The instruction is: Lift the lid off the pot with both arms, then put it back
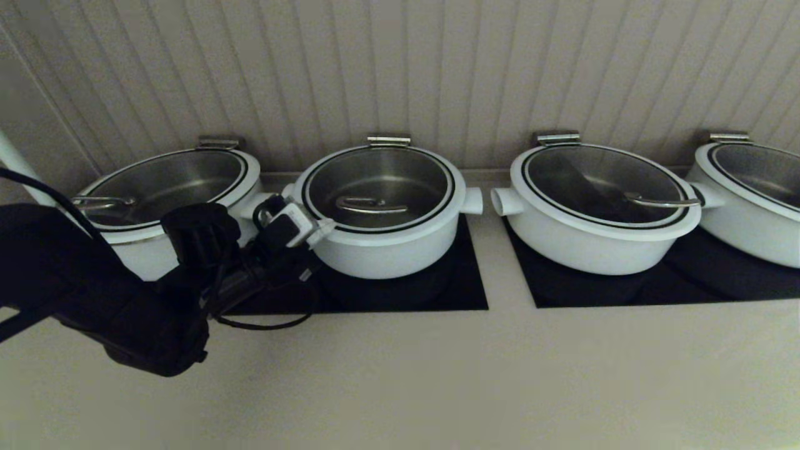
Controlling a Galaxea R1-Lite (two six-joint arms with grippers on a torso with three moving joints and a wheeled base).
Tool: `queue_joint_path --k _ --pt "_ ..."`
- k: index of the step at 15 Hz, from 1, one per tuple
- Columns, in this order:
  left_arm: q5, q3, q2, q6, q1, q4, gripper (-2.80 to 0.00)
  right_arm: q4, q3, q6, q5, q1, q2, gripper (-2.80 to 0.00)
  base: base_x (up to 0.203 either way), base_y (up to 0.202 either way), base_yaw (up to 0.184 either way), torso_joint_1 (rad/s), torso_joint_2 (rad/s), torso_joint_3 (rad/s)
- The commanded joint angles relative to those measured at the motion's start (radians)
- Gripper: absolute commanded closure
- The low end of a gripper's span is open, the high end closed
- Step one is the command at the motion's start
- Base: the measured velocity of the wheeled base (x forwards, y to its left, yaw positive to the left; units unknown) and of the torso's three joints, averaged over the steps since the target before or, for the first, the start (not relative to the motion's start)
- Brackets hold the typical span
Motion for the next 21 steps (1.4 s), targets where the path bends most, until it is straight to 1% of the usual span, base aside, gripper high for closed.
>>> queue_joint_path --k 1,5,8,11,16,19,21 --pt "-0.002 0.013 -0.016 0.003 0.0 -0.01 0.0 0.0 0.0 -0.001 0.001 0.0 0.002 0.0 0.0 0.0 0.0 0.0 0.0 0.0" --pt "-0.002 0.049 -0.054 0.002 0.002 -0.01 0.0 0.0 0.0 -0.001 0.001 0.0 0.0 0.0 0.0 0.0 0.0 0.0 0.0 0.0" --pt "-0.002 0.079 -0.09 0.002 0.019 -0.009 0.0 0.0 0.0 -0.001 0.001 0.0 0.002 0.0 0.0 0.0 0.0 0.0 0.0 0.0" --pt "-0.002 0.103 -0.127 0.001 0.046 -0.009 0.0 0.0 0.0 -0.001 0.001 0.0 0.0 0.0 0.0 0.0 0.0 0.0 0.0 0.0" --pt "-0.002 0.11 -0.175 -0.007 0.092 -0.009 0.0 0.0 0.0 -0.001 0.001 0.0 0.001 0.0 0.0 0.0 0.0 0.0 0.0 0.0" --pt "-0.001 0.142 -0.21 -0.011 0.119 -0.009 0.0 0.0 0.0 -0.001 0.001 0.0 0.001 0.0 0.0 0.0 0.0 0.0 0.0 0.0" --pt "0.008 0.153 -0.244 -0.026 0.135 -0.009 0.0 0.0 0.0 -0.001 0.001 0.0 0.001 0.0 0.0 0.0 0.0 0.0 0.0 0.0"
